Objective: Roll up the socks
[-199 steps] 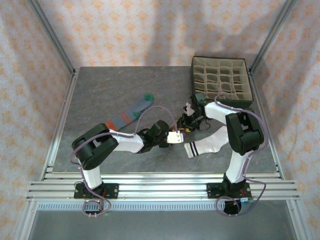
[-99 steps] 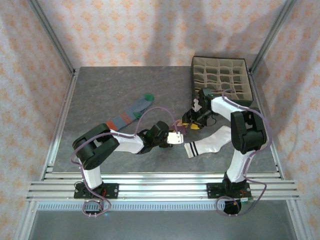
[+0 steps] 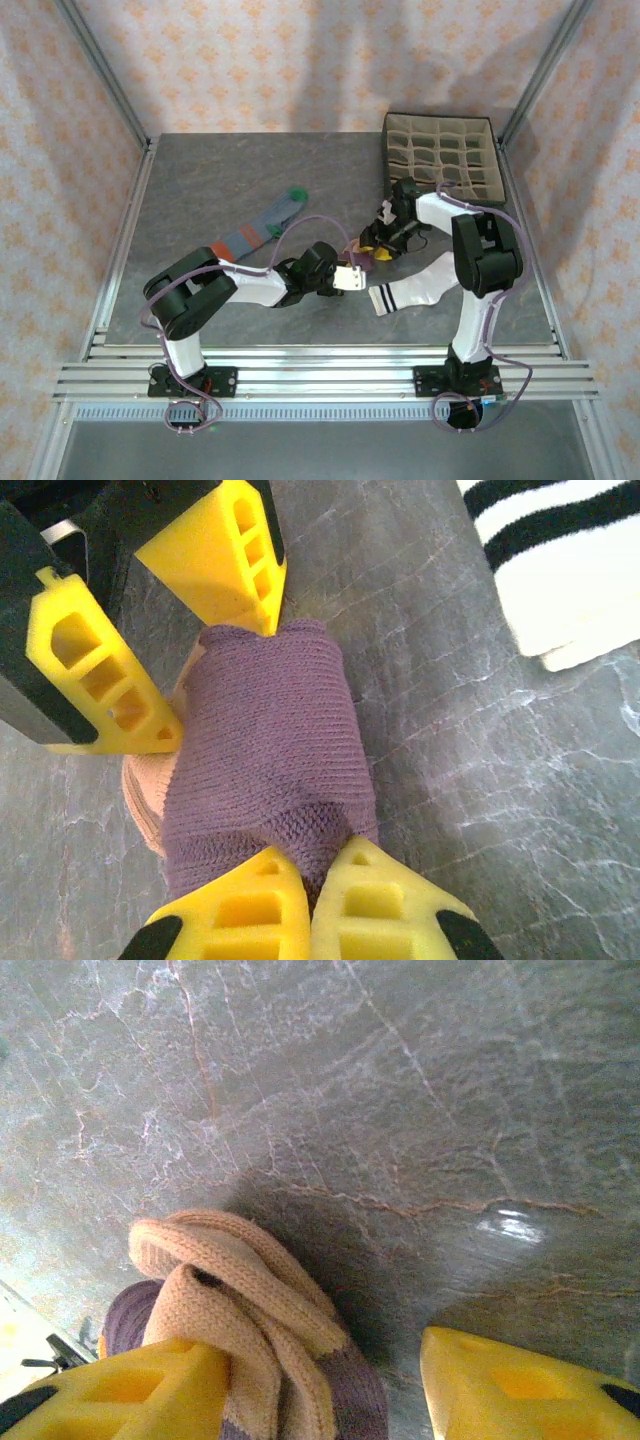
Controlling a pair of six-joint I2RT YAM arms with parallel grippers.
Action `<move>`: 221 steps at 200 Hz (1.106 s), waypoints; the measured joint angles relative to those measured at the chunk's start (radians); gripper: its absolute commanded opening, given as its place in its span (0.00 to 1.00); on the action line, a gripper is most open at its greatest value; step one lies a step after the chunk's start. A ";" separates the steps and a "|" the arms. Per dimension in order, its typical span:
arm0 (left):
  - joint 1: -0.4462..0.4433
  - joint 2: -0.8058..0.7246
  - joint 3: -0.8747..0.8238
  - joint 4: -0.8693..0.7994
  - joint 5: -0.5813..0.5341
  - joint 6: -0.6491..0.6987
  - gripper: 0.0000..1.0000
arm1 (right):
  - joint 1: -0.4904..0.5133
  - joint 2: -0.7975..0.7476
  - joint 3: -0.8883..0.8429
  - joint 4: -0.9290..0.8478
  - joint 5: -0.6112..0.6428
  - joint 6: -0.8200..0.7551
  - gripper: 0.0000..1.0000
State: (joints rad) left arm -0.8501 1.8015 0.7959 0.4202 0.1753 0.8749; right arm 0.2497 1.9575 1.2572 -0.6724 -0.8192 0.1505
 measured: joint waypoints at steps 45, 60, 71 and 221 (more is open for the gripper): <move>0.002 -0.011 0.025 -0.072 0.028 0.018 0.00 | 0.000 0.031 0.026 -0.011 -0.039 0.010 0.58; 0.002 -0.014 0.034 -0.101 0.035 0.019 0.00 | 0.001 0.033 0.037 -0.013 -0.061 0.013 0.59; 0.002 -0.015 0.045 -0.123 0.042 0.023 0.00 | 0.006 0.039 0.042 -0.008 -0.070 0.011 0.59; 0.126 0.053 0.335 -0.634 0.361 -0.063 0.00 | 0.033 -0.097 0.058 0.000 0.122 0.011 0.59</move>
State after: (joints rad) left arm -0.7238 1.8542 1.1309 -0.2134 0.5365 0.8124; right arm 0.2825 1.8610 1.3155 -0.6724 -0.6971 0.1612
